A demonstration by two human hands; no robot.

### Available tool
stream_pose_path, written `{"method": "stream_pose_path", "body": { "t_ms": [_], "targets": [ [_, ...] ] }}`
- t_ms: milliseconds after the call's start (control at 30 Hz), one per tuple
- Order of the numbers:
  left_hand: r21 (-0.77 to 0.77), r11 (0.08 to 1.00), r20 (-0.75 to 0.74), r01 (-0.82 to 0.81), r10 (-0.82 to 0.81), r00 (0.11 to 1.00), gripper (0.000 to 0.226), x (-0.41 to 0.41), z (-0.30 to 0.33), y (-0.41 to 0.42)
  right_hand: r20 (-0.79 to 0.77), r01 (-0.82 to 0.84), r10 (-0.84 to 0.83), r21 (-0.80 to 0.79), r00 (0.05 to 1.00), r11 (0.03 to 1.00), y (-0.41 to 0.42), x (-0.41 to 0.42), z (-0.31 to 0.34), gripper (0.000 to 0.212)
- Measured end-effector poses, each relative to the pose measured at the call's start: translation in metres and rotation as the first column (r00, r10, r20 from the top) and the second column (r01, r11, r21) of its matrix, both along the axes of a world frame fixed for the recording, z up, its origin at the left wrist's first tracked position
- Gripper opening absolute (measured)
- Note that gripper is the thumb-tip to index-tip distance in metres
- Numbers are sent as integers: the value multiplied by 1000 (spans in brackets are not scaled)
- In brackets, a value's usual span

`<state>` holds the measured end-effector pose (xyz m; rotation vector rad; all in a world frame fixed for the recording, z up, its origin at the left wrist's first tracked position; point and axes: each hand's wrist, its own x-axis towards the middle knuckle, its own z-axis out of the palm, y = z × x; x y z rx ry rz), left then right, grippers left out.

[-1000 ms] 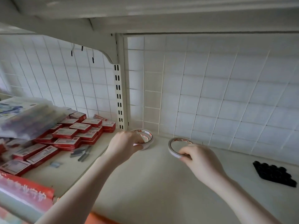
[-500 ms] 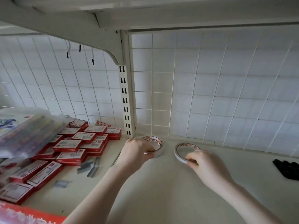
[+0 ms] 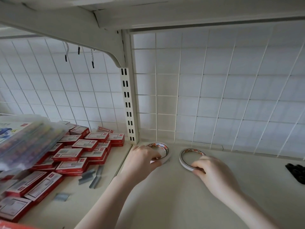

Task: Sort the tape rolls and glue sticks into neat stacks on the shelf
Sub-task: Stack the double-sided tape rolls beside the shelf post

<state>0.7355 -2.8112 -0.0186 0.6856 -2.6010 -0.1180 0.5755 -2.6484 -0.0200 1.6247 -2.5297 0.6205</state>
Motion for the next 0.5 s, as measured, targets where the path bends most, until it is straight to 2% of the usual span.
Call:
{"method": "stream_pose_path", "body": {
  "t_ms": [267,500],
  "targets": [
    [65,997,-38,34,-32,999,12,2,-2,-5,-8,-13,13,-20,1000,1000,-2,-6,-8,9],
    [64,998,-65,22,-18,998,13,1,-3,-5,-13,-17,17,-33,1000,999,-1,-8,-10,9]
  ]
}}
